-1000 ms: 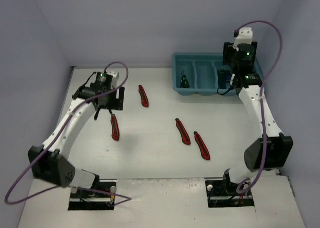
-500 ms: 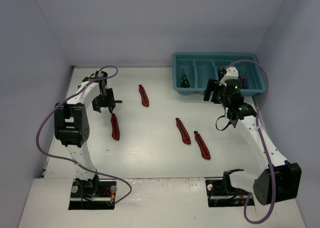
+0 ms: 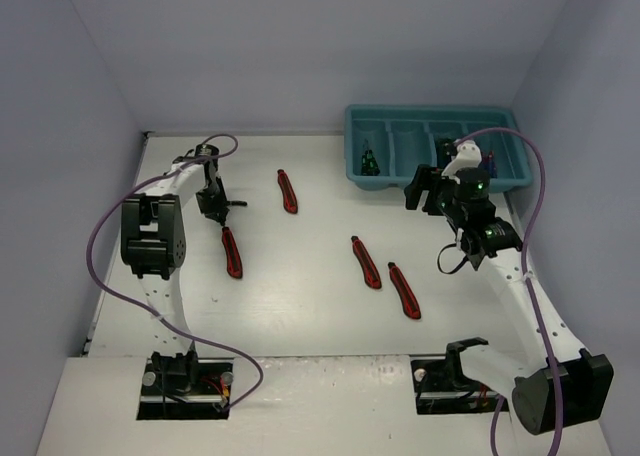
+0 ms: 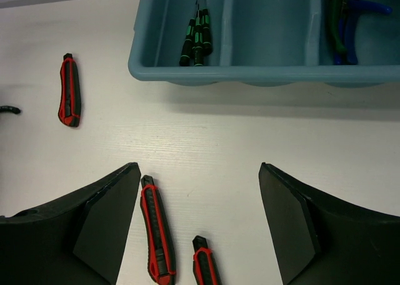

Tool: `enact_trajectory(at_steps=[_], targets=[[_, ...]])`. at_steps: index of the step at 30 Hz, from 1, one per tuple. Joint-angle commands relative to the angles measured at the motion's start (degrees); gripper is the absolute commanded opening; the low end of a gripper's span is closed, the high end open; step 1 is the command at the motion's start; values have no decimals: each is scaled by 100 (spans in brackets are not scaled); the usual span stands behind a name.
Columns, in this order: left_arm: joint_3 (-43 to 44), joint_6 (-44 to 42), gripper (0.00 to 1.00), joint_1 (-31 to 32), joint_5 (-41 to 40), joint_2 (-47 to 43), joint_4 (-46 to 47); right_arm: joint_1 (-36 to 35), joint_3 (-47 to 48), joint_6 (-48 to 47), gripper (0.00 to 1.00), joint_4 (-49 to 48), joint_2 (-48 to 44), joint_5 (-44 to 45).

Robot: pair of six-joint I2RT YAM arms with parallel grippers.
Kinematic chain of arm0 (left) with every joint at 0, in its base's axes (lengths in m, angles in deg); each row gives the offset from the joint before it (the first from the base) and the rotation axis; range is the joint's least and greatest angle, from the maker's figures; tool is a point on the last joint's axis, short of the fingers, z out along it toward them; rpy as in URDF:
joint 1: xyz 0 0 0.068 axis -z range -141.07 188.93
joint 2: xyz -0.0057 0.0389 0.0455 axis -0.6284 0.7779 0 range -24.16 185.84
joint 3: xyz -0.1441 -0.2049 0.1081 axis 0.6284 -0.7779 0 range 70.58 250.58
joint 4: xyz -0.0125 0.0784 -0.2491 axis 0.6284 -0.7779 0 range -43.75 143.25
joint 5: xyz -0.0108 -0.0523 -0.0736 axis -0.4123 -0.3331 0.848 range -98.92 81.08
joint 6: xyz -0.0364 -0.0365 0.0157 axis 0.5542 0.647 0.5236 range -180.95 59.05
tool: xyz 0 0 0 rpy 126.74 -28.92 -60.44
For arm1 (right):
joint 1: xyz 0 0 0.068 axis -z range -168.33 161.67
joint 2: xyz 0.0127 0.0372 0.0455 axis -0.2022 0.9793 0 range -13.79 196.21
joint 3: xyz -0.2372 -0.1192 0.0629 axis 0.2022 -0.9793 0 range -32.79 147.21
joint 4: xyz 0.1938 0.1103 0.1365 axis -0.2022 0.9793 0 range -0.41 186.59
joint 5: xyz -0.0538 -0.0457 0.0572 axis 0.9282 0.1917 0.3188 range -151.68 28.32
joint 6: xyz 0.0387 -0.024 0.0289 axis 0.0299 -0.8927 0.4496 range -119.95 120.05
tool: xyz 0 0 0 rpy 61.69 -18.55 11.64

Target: Sort the tools into containers

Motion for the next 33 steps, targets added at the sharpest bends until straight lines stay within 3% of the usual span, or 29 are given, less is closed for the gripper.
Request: enact_trajectory(at_steps=[1,11,18,24,33], targets=[[41,71,2,-47,58,-47,239,-38,-26,16,74,-28,-177,-96],[-425,-765,0,325,1099,-1725,1168,-208,655,-141,75,10,321,-1372],[-1090,-1248,0,1533,1576,-2987,1842,-394,1504,58,73,1,1106,-3052],[-1511,-1458,0,2575,1324,-3683,2345,-530,1968,472,71,1,1676,-3938],[-1308,-1636,0,3151,992,-3762,2515,-823,2307,527,65,1,1995,-4417]])
